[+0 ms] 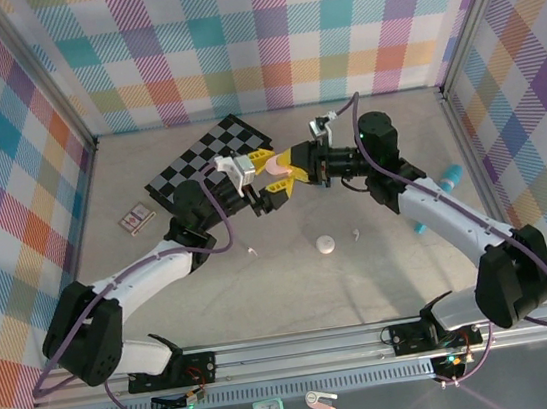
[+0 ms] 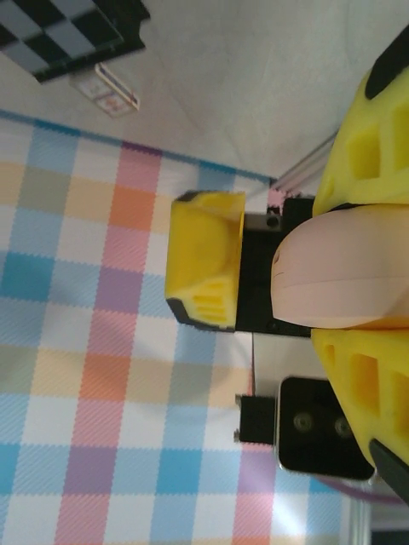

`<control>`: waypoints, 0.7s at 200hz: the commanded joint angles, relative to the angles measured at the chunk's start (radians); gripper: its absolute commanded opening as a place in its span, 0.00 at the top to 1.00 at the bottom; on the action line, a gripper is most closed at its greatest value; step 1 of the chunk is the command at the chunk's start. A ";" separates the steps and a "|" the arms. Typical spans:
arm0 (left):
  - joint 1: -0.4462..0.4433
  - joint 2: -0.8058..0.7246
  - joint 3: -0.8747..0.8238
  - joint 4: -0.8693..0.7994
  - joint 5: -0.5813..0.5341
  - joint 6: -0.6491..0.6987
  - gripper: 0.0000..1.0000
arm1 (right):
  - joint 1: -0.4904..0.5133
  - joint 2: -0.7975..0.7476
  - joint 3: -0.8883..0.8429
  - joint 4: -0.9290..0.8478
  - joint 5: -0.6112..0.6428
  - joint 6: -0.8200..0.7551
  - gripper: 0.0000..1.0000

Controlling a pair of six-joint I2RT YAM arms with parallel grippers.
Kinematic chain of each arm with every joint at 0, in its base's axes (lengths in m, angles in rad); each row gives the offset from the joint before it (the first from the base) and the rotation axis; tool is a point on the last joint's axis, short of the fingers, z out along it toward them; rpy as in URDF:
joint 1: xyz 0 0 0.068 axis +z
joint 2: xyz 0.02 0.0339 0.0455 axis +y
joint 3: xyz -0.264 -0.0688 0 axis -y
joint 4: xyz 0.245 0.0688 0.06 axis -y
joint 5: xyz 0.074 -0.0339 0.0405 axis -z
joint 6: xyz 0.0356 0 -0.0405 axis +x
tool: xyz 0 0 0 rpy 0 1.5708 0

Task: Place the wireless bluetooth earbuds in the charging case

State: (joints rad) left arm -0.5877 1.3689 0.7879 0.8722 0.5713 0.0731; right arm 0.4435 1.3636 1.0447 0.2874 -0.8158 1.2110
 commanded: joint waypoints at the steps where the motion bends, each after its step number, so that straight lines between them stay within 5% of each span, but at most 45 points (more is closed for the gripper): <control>1: -0.004 -0.075 -0.020 -0.145 0.005 0.107 0.14 | -0.021 -0.044 0.026 -0.148 0.081 -0.185 0.76; 21: -0.004 -0.125 -0.041 -0.282 -0.001 0.188 0.00 | -0.046 -0.047 0.019 -0.251 0.155 -0.269 0.76; 73: -0.013 -0.184 -0.051 -0.585 -0.038 0.328 0.00 | -0.116 0.029 -0.033 -0.355 0.317 -0.399 0.76; 140: -0.021 -0.198 -0.101 -0.608 -0.054 0.318 0.00 | -0.147 0.316 -0.031 -0.363 0.503 -0.470 0.77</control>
State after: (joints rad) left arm -0.5991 1.1999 0.7017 0.2813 0.5285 0.3756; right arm 0.3061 1.5990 1.0203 -0.0647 -0.3893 0.7830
